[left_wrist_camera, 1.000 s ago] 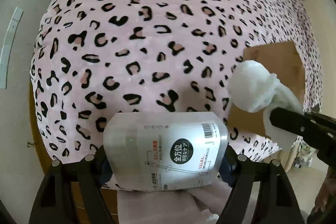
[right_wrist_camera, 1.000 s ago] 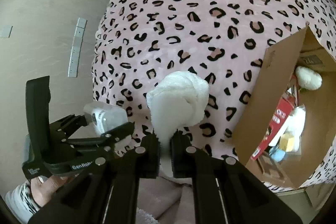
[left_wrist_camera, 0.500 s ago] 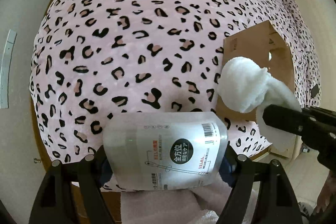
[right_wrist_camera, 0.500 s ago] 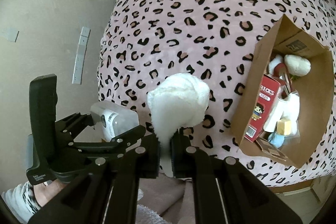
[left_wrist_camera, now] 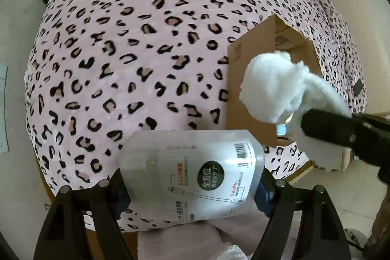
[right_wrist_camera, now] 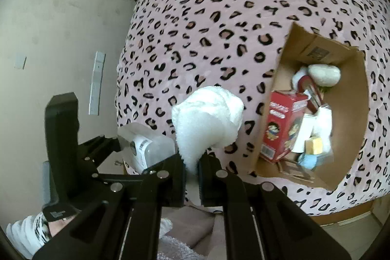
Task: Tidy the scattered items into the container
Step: 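Carry the bottle and the cotton pads over the cardboard box with both grippers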
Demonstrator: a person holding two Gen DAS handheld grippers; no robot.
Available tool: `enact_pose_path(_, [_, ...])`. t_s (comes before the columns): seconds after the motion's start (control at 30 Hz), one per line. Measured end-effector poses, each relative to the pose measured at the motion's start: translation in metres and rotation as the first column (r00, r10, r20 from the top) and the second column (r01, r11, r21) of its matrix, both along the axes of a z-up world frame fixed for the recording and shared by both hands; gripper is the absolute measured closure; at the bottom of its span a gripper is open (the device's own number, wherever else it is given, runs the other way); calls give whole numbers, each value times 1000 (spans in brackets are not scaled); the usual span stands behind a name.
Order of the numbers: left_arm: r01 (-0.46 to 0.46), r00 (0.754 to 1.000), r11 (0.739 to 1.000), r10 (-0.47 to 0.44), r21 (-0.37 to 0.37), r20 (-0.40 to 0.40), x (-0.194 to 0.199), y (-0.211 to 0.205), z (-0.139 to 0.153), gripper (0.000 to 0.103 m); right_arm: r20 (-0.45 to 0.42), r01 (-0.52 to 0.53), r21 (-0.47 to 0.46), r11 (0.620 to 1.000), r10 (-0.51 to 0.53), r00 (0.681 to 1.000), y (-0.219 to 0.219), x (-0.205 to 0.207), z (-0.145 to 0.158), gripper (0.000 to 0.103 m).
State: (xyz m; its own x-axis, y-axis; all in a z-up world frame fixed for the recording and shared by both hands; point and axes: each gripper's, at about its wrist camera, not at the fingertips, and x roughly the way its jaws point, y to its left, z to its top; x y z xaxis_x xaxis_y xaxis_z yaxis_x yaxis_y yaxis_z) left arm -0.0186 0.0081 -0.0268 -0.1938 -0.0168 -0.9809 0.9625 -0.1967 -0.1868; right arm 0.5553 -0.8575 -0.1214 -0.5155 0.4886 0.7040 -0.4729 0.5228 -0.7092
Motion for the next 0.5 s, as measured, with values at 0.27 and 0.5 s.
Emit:
enact_pose_path(0.27, [80, 997, 997, -80, -7, -21, -48, -7, 3, 22, -2, -209, -8, 978, 209, 978, -43, 41, 9, 94])
enact_pose_path(0.5, [159, 986, 987, -159, -12, -42, -96, -13, 5, 22, -27, -347, -10, 938, 347, 938, -75, 74, 24, 94])
